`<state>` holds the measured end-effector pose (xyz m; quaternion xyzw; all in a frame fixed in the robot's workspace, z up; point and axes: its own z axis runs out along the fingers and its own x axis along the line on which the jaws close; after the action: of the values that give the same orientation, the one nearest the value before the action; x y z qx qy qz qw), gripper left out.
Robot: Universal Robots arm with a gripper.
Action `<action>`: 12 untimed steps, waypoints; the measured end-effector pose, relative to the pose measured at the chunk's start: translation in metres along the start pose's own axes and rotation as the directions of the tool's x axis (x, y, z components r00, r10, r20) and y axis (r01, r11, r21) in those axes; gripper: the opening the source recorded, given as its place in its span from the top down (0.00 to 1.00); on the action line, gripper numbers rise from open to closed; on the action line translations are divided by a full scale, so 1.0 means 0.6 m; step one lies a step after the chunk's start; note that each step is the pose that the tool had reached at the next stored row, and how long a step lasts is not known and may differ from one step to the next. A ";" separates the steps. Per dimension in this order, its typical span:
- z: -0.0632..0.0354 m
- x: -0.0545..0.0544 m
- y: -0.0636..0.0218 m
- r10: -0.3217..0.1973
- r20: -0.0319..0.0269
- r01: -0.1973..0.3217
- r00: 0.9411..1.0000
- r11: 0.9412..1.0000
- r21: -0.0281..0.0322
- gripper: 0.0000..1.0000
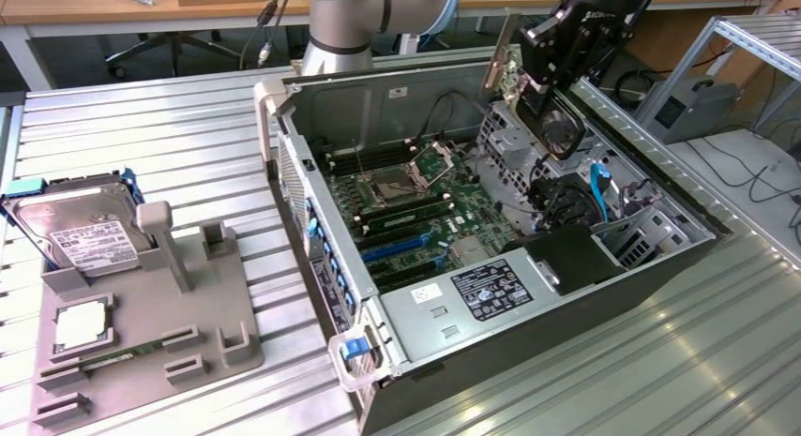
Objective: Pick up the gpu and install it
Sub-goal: 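Insert the gpu into the slot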
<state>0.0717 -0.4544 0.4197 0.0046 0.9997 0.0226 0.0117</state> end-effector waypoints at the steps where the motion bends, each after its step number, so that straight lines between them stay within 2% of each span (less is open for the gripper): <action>1: 0.000 0.000 0.000 0.000 0.000 0.000 1.000 1.000 0.000 0.73; 5: 0.000 0.000 0.000 -0.007 0.000 0.007 1.000 1.000 0.000 0.73; 8: 0.000 0.000 0.000 -0.034 -0.002 0.034 0.999 0.999 -0.001 0.73; 12: 0.000 0.000 0.000 -0.097 -0.004 0.097 0.995 0.995 -0.002 0.73</action>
<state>0.0716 -0.4544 0.4197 -0.0439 0.9987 0.0231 0.0106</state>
